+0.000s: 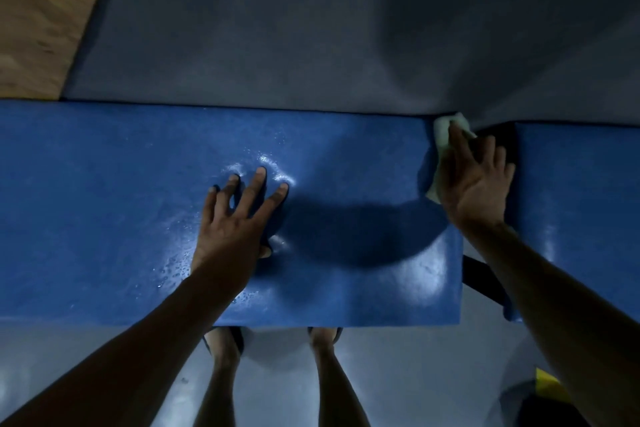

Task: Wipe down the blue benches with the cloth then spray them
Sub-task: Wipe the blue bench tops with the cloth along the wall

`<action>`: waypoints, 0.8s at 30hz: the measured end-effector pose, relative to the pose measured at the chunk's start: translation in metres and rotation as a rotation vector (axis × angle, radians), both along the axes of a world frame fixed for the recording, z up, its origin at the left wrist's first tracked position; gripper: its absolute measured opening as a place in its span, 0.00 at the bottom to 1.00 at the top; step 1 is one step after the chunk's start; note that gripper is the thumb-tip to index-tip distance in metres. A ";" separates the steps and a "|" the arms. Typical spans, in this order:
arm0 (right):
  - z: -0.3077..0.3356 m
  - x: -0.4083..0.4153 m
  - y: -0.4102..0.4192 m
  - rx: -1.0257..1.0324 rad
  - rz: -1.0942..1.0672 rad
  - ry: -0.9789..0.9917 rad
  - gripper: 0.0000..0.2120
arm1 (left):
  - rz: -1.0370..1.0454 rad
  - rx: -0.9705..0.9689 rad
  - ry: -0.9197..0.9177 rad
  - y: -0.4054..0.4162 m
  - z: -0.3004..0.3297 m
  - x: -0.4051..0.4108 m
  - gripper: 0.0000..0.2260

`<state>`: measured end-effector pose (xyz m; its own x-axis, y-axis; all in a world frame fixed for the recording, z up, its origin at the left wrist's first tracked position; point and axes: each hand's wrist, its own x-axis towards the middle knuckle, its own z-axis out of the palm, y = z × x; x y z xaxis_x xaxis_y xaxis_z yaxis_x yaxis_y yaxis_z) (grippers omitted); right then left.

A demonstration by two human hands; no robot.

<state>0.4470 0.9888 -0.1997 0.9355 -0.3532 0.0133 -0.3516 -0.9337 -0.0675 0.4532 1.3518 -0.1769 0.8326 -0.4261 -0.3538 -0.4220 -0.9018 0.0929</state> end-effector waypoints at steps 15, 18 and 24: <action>-0.006 0.046 0.165 0.217 0.245 -0.008 0.23 | -0.114 -0.192 -0.089 0.049 0.014 0.018 0.48; -0.006 0.034 0.114 0.187 -0.065 -0.057 0.24 | -0.065 -0.155 -0.093 0.106 0.015 0.031 0.49; 0.000 0.065 0.189 0.297 -0.506 -0.126 0.36 | 0.035 -0.018 0.023 0.197 0.008 0.051 0.48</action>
<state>0.5116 1.1777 -0.1999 0.6478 -0.7599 -0.0546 -0.7201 -0.5873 -0.3696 0.5042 1.5485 -0.1690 0.8389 -0.4031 -0.3657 -0.3876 -0.9142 0.1186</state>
